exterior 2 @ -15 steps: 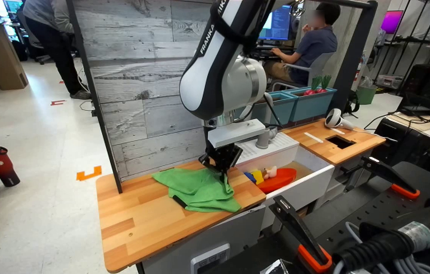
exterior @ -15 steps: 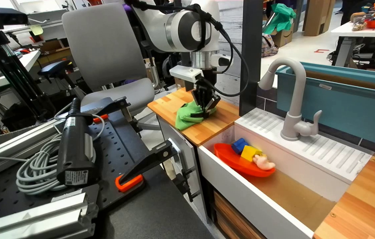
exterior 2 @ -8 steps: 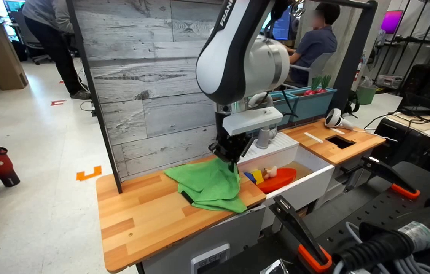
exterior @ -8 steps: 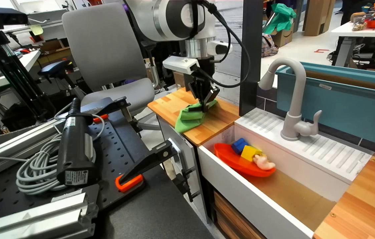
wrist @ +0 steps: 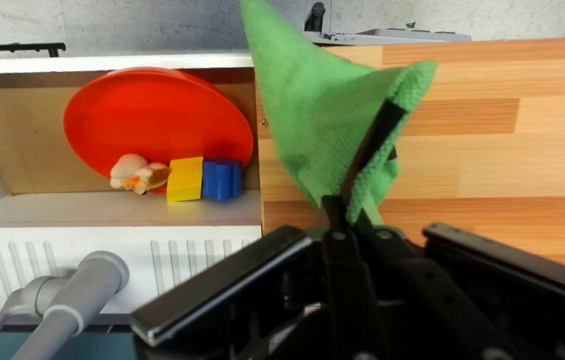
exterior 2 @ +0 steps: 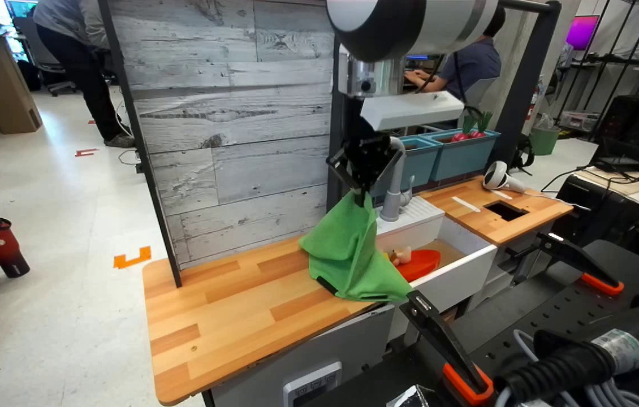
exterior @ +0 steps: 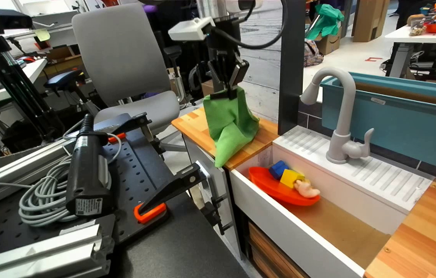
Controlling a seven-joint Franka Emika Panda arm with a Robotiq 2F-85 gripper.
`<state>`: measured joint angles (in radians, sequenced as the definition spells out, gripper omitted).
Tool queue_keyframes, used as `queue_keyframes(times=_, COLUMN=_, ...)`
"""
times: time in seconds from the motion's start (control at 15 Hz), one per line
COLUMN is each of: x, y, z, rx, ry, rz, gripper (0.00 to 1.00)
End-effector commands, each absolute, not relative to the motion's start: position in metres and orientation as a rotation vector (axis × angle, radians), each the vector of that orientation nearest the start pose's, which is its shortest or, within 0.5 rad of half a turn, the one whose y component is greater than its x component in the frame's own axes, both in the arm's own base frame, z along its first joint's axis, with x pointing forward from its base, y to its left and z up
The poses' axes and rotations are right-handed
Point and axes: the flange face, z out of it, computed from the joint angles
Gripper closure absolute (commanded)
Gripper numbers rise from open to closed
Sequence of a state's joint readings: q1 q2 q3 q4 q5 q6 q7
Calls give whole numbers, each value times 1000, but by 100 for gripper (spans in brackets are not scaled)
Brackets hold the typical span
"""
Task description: Unfold the towel
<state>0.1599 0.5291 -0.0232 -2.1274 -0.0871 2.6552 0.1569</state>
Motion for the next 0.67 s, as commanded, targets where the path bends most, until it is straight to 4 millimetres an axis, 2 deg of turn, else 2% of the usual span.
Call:
queue_keyframes(times=0.0, x=538, y=91, z=205, rx=-3186, ry=-156, rz=-97, gripper=99)
queue_keyframes(times=0.27, x=536, y=116, z=227, rx=-3163, ry=-217, rz=-131, gripper=99)
queue_keyframes(times=0.4, x=544, y=133, z=227, rx=-3146, ry=-255, rz=-136, gripper=99)
queue_keyframes(times=0.6, x=555, y=159, z=212, rx=-3127, ry=-312, rz=-112, gripper=99)
